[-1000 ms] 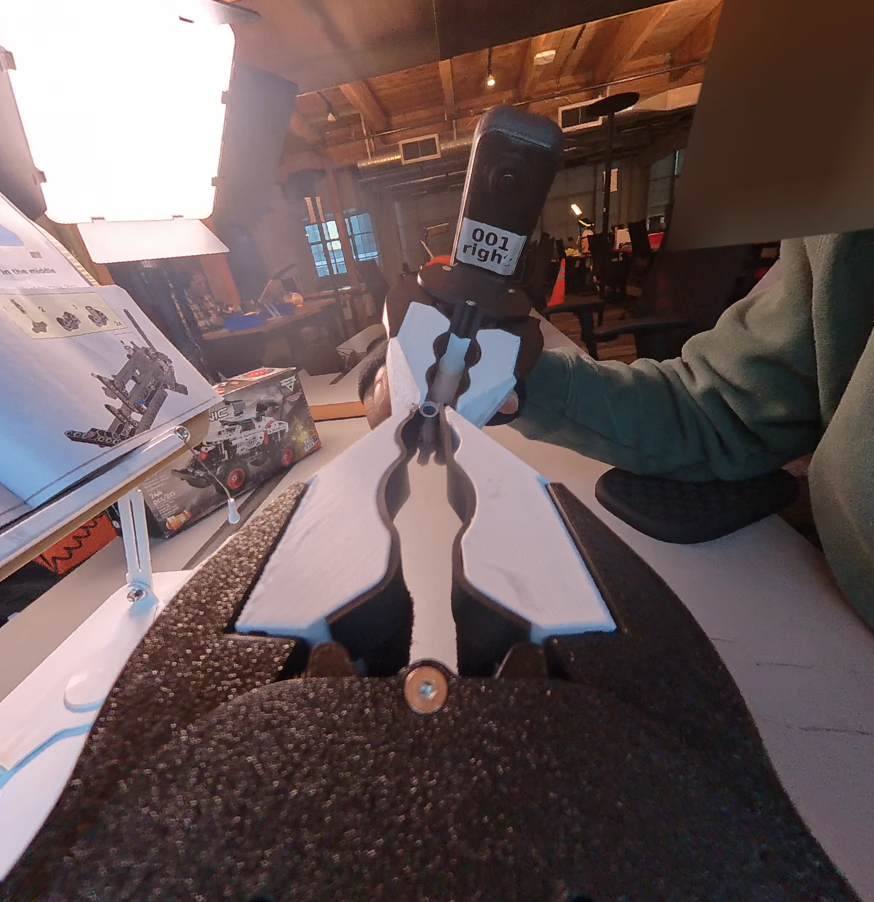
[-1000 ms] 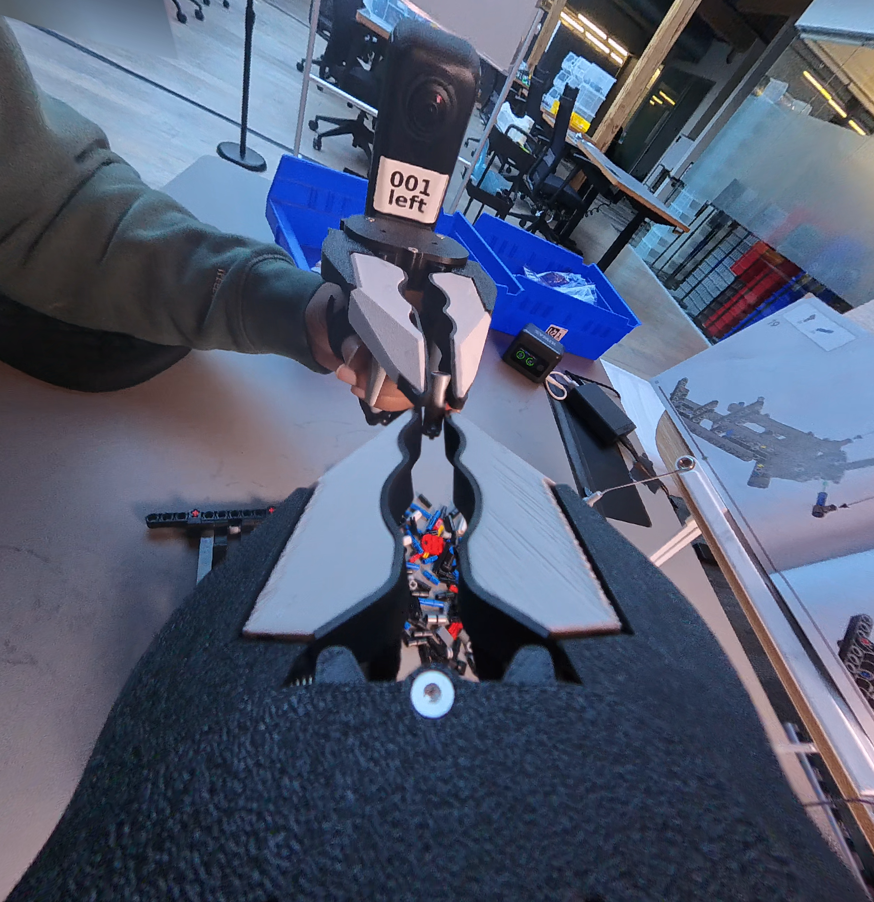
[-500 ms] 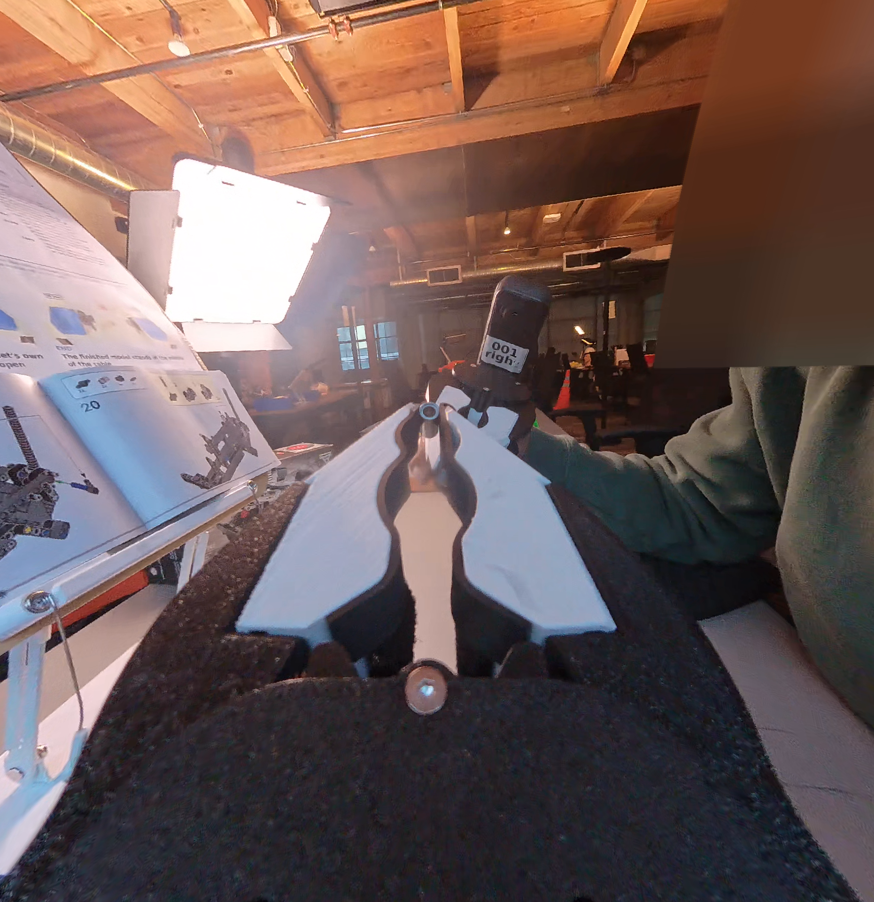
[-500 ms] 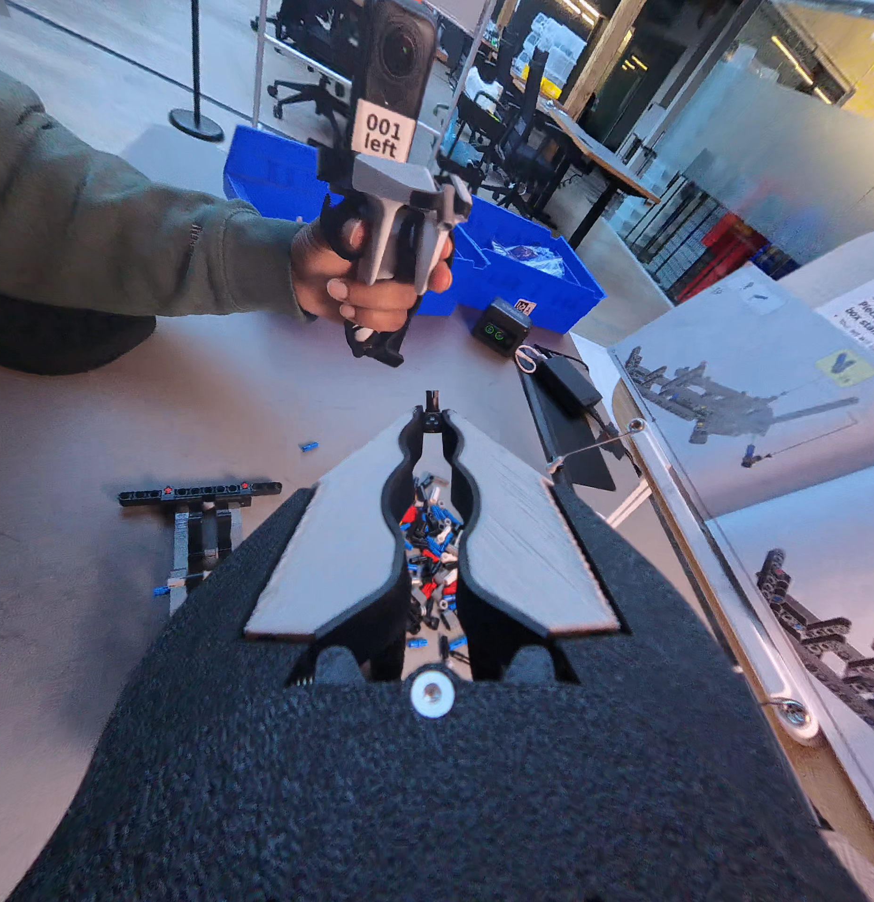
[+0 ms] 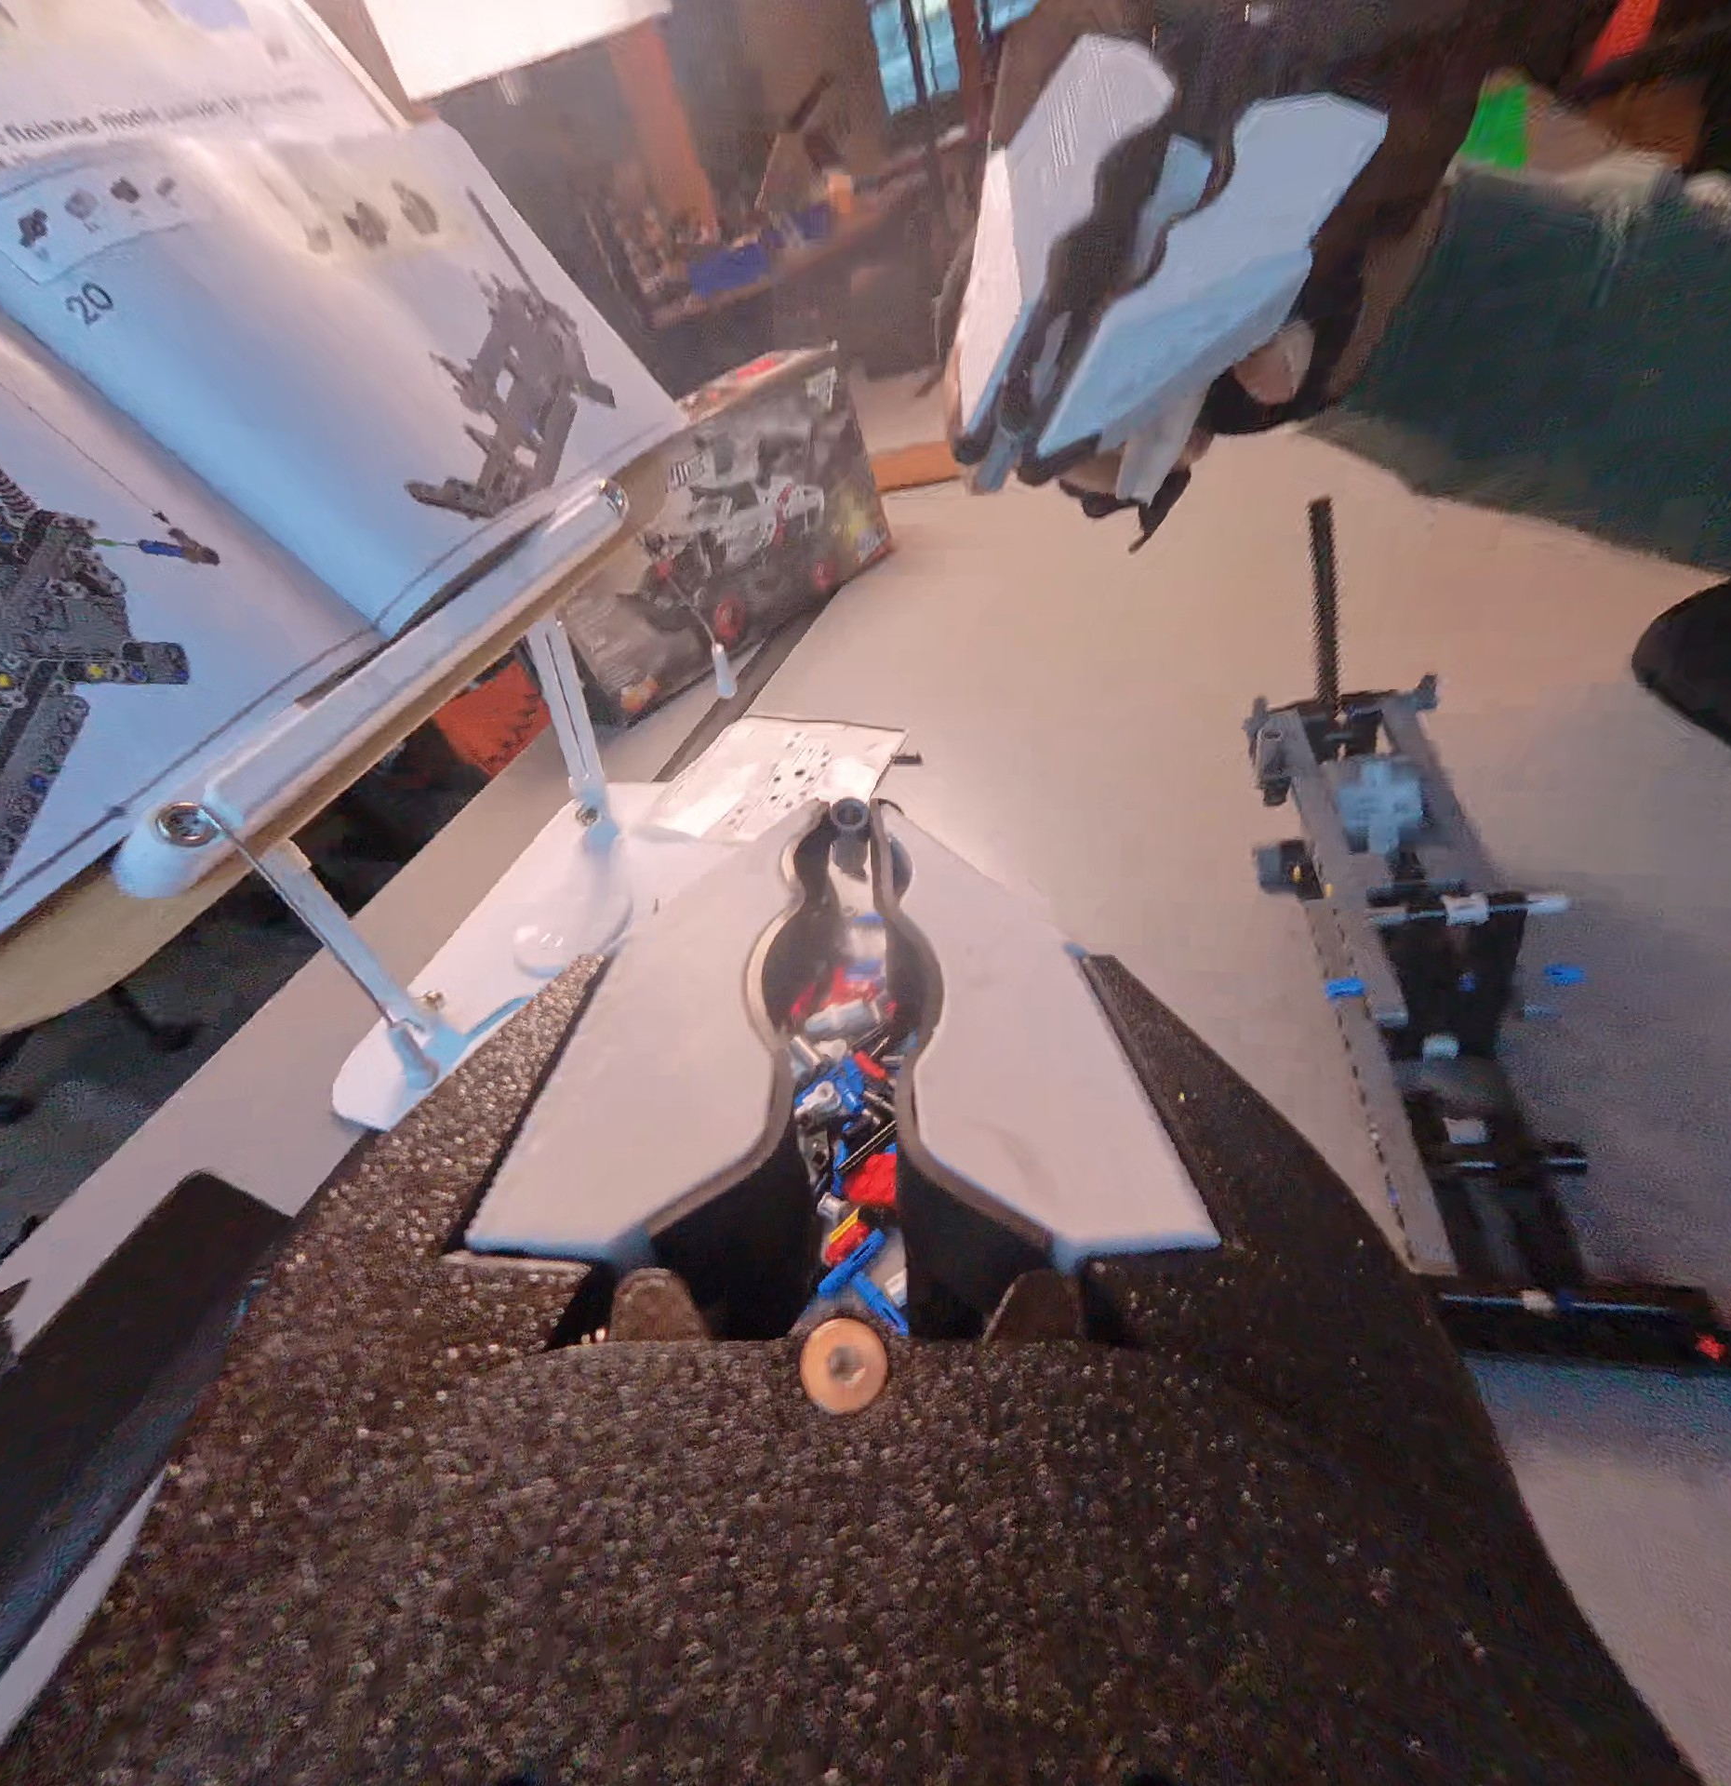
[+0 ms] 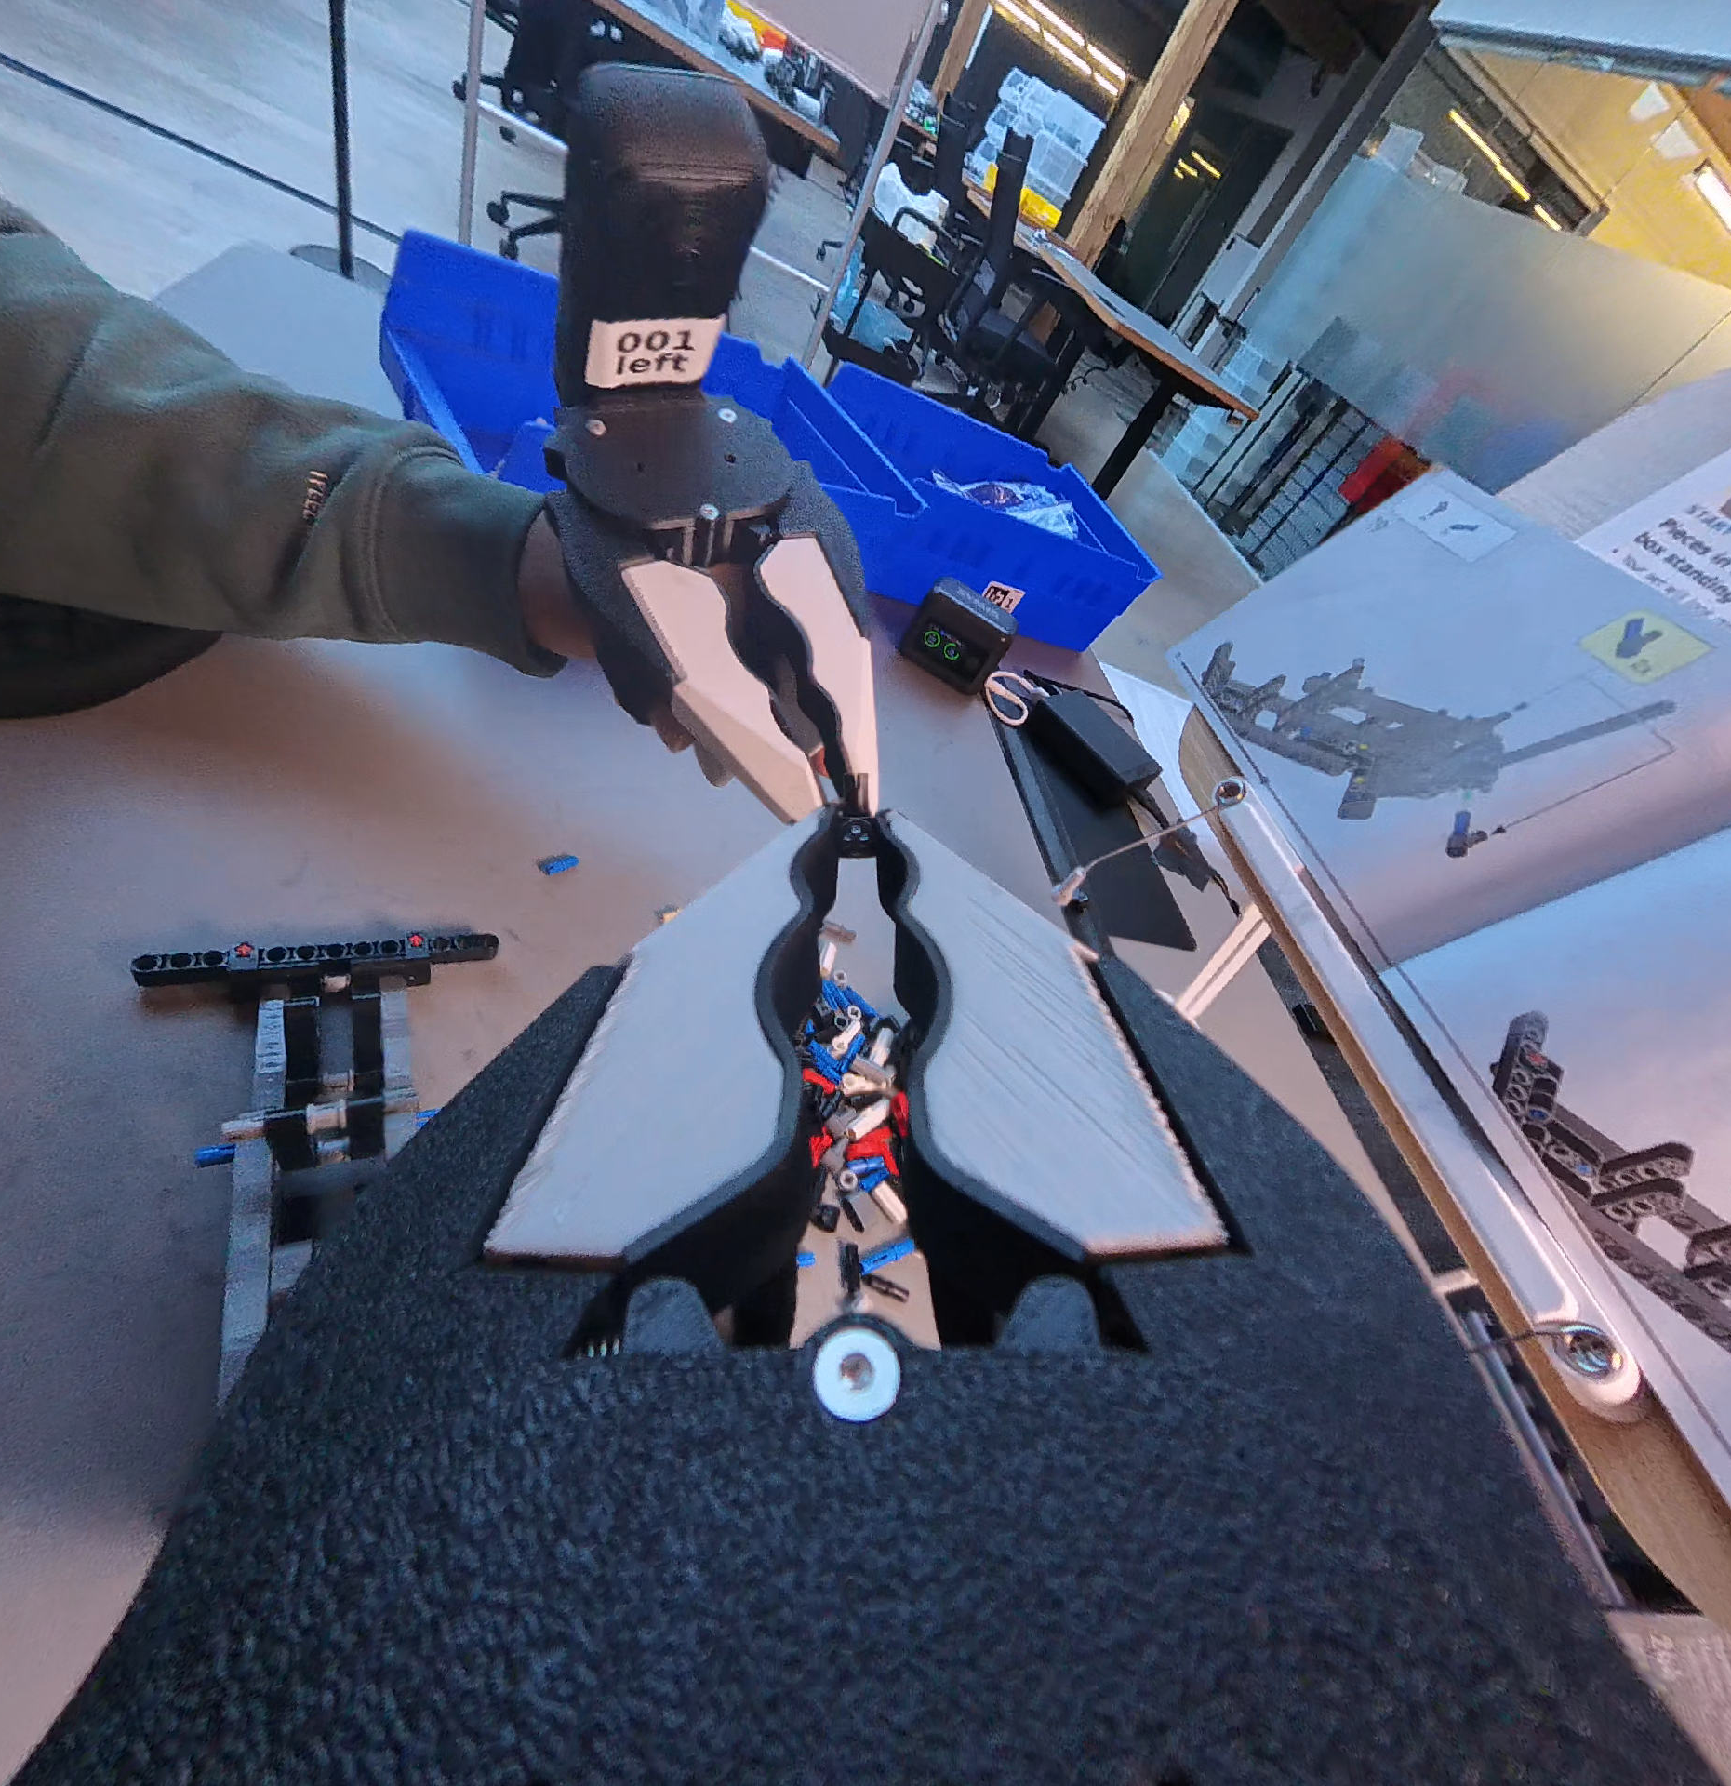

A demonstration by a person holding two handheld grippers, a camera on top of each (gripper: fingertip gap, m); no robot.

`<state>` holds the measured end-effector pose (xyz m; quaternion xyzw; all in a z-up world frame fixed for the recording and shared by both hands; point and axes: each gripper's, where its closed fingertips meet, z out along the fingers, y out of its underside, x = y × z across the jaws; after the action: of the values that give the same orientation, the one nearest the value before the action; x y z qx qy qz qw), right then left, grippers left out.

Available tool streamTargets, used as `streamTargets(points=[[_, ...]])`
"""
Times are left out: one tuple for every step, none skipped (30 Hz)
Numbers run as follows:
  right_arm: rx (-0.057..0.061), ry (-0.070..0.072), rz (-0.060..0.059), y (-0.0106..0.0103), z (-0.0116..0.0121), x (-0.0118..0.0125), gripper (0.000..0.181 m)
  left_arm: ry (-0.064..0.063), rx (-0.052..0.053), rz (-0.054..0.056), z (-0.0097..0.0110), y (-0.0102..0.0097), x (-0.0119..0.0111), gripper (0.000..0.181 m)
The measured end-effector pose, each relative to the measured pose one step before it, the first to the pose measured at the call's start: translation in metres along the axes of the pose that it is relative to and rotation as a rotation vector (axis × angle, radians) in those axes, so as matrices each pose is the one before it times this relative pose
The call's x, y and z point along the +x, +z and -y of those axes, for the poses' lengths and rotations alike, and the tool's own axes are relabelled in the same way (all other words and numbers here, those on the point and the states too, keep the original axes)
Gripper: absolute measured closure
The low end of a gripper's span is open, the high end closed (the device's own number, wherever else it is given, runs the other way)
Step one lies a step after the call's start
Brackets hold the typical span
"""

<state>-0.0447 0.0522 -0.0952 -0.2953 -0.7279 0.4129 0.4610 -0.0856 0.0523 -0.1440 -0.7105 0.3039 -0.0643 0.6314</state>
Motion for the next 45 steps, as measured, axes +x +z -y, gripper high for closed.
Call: streamTargets(points=[[-0.0129, 0.009, -0.0016, 0.00031, -0.00561, 0.0015, 0.175, 0.0261, -0.0444, 0.0218, -0.00702, 0.00479, 0.00002, 0.175], [-0.0146, 0.0082, -0.0047, 0.00047, -0.00585, 0.00198, 0.175, 0.0287, -0.0465, 0.0217, -0.00798, 0.00436, -0.0004, 0.175], [-0.0177, 0.0109, -0.0021, 0.00077, -0.00619, 0.00164, 0.175, 0.0301, -0.0461, 0.0093, -0.00871, 0.00405, 0.00102, 0.175], [-0.0201, 0.0142, 0.0054, 0.00106, -0.00663, 0.00054, 0.175, 0.0237, -0.0439, 0.0059, -0.00884, 0.00379, 0.00123, 0.175], [-0.0158, 0.0117, 0.0027, 0.00131, -0.00589, 0.00068, 0.175, 0.0103, -0.0333, 0.0029, -0.00731, 0.00334, 0.00098, 0.174], [-0.0094, 0.0067, 0.0005, 0.00139, -0.00486, 0.00059, 0.175, 0.0023, -0.0215, -0.0078, -0.00547, 0.00272, 0.00208, 0.175], [-0.0074, 0.0078, 0.0067, 0.00155, -0.00402, -0.00052, 0.175, -0.0002, -0.0142, -0.0046, -0.00391, 0.002, 0.00126, 0.174], [-0.008, 0.0084, 0.0072, 0.00178, -0.00349, -0.00067, 0.175, -0.0001, -0.0118, -0.0014, -0.00322, 0.00138, 0.00026, 0.174], [-0.0056, 0.0032, 0.0013, 0.00175, -0.00286, -0.00007, 0.175, -0.0021, -0.0097, -0.0017, -0.00268, 0.00093, 0.00002, 0.174], [-0.0051, 0.0009, 0.0033, 0.00169, -0.00227, -0.00066, 0.175, -0.0054, -0.0036, -0.0008, -0.00154, 0.00045, -0.00034, 0.172], [-0.0044, 0.0013, 0.0039, 0.00161, -0.00171, -0.00091, 0.175, -0.0075, 0.0018, -0.0005, -0.00033, -0.00015, -0.00055, 0.169], [-0.0005, -0.0013, 0.0019, 0.00151, -0.00056, -0.00085, 0.175, -0.0133, 0.0091, -0.0062, 0.00114, -0.00051, -0.00008, 0.166], [0.0041, -0.0022, 0.0026, 0.00108, 0.00076, -0.00102, 0.175, -0.0203, 0.0186, -0.0114, 0.003, -0.00104, 0.00052, 0.163], [0.0076, -0.0002, 0.0058, 0.00088, 0.00162, -0.00156, 0.175, -0.029, 0.0276, -0.0176, 0.00468, -0.00148, 0.00101, 0.161], [0.0133, 0.0018, 0.0078, 0.00054, 0.00273, -0.00173, 0.175, -0.0428, 0.0401, -0.0297, 0.0068, -0.00191, 0.00219, 0.158], [0.0198, 0.0071, 0.0113, 0.00018, 0.004, -0.00222, 0.175, -0.0567, 0.054, -0.0463, 0.00921, -0.00254, 0.00409, 0.157], [0.0204, 0.009, 0.0118, 0.00005, 0.00425, -0.00211, 0.175, -0.0596, 0.0588, -0.0539, 0.01024, -0.00276, 0.0054, 0.156], [0.0216, 0.0076, 0.0112, 0.00014, 0.00452, -0.00216, 0.175, -0.0543, 0.0582, -0.0516, 0.0105, -0.00257, 0.00566, 0.156], [0.0319, 0.0119, 0.0169, -0.00024, 0.00598, -0.00294, 0.175, -0.047, 0.058, -0.0519, 0.01077, -0.00209, 0.00669, 0.156], [0.0411, 0.0186, 0.0217, -0.00055, 0.00746, -0.00345, 0.175, -0.0418, 0.056, -0.051, 0.01066, -0.00158, 0.0072, 0.158], [0.0395, 0.017, 0.0205, -0.00053, 0.00725, -0.00317, 0.175, -0.0398, 0.0527, -0.0446, 0.01001, -0.00109, 0.00655, 0.16], [0.028, 0.0089, 0.0132, -0.00038, 0.00554, -0.00228, 0.175, -0.0399, 0.0493, -0.0359, 0.00937, -0.00076, 0.00516, 0.161], [0.011, -0.0006, 0.0044, -0.00007, 0.0028, -0.00121, 0.175, -0.0355, 0.0426, -0.0321, 0.00788, -0.0004, 0.0046, 0.162], [-0.0046, -0.0111, -0.0056, 0.00028, 0.00062, -0.00006, 0.175, -0.0291, 0.0307, -0.0232, 0.00577, 0.00002, 0.00336, 0.164], [-0.0056, -0.019, -0.0074, 0.00026, 0.00055, -0.00015, 0.175, -0.0251, 0.0137, -0.0073, 0.00293, 0.00046, 0.00089, 0.164], [0.0059, -0.0188, -0.0054, 0.00014, 0.0027, -0.0009, 0.175, -0.0252, 0.0022, -0.0016, 0.00063, 0.00093, -0.00033, 0.163], [0.0158, -0.0158, -0.0008, 0.0001, 0.00457, -0.00147, 0.175, -0.0312, 0.0051, -0.0225, 0.0004, 0.00102, 0.00232, 0.161], [0.0173, -0.0174, -0.0011, -0.00008, 0.00498, -0.00154, 0.175, -0.0465, 0.0221, -0.0431, 0.00248, 0.00028, 0.0045, 0.161], [0.0139, -0.024, -0.009, 0.00002, 0.00489, -0.00062, 0.175, -0.0595, 0.0303, -0.0466, 0.00337, -0.00024, 0.00376, 0.156], [0.007, -0.0305, -0.0045, 0.00036, 0.00406, -0.0017, 0.175, -0.065, 0.017, -0.0522, 0.0013, 0.00021, 0.00406, 0.153], [0.0007, -0.0291, 0.0, 0.00087, 0.00292, -0.00244, 0.175, -0.0587, 0.0102, -0.0532, 0.0001, 0.00057, 0.00446, 0.151], [-0.0088, -0.0276, -0.0055, 0.00132, 0.00156, -0.00146, 0.175, -0.0466, 0.0112, -0.0479, 0.00015, 0.00081, 0.00427, 0.149], [-0.0147, -0.0311, -0.0066, 0.00155, 0.00046, -0.0013, 0.175, -0.0344, 0.0122, -0.0387, 0.00028, 0.00113, 0.00389, 0.149], [-0.0137, -0.0302, -0.0013, 0.00168, 0.00048, -0.00214, 0.175, -0.0259, 0.0062, -0.0292, -0.00029, 0.00176, 0.00316, 0.149], [-0.0143, -0.0267, -0.0024, 0.00167, 0.00053, -0.00187, 0.175, -0.0156, -0.0002, -0.0239, -0.00083, 0.00194, 0.00289, 0.149], [-0.0137, -0.0267, -0.0035, 0.0016, 0.00058, -0.00157, 0.175, -0.0056, -0.0008, -0.0203, -0.0007, 0.00158, 0.00311, 0.153], [-0.0108, -0.0256, -0.0036, 0.00117, 0.00097, -0.00134, 0.175, 0.0023, 0.0008, -0.0121, 0.00002, 0.0011, 0.00239, 0.159], [-0.0065, -0.0224, -0.0081, 0.00038, 0.0016, -0.00016, 0.175, 0.0084, 0.0002, 0.0029, 0.00025, 0.00024, 0.00035, 0.163], [-0.0089, -0.0172, -0.0047, 0.00008, 0.00098, -0.00016, 0.175, 0.0046, -0.0017, -0.0031, 0.00038, -0.00023, 0.00125, 0.163], [-0.0105, -0.014, -0.0031, 0.00004, 0.0003, -0.00021, 0.175, 0.0043, -0.0063, -0.0009, -0.00021, -0.00024, 0.00064, 0.163], [-0.0125, -0.011, -0.0039, 0.00007, -0.00046, 0.0001, 0.175, 0.009, -0.0063, 0.0062, -0.00026, -0.00026, -0.00014, 0.163], [-0.0132, -0.0056, -0.0016, 0.0001, -0.00074, -0.00014, 0.175, 0.0123, -0.0077, 0.0115, -0.00039, -0.0003, -0.00084, 0.164], [-0.0085, -0.0043, 0.0049, 0.00016, -0.00018, -0.00107, 0.175, 0.0104, -0.0122, 0.0079, -0.00115, -0.0003, -0.0006, 0.165], [-0.0055, -0.0043, 0.0047, -0.00006, 0.00017, -0.00108, 0.175, 0.0086, -0.0127, 0.0025, -0.00132, -0.0002, 0.00042, 0.165], [-0.0069, -0.003, 0.0018, 0.00008, -0.0002, -0.00063, 0.175, 0.0072, -0.0092, 0.0049, -0.00066, -0.00019, 0.00004, 0.165]])
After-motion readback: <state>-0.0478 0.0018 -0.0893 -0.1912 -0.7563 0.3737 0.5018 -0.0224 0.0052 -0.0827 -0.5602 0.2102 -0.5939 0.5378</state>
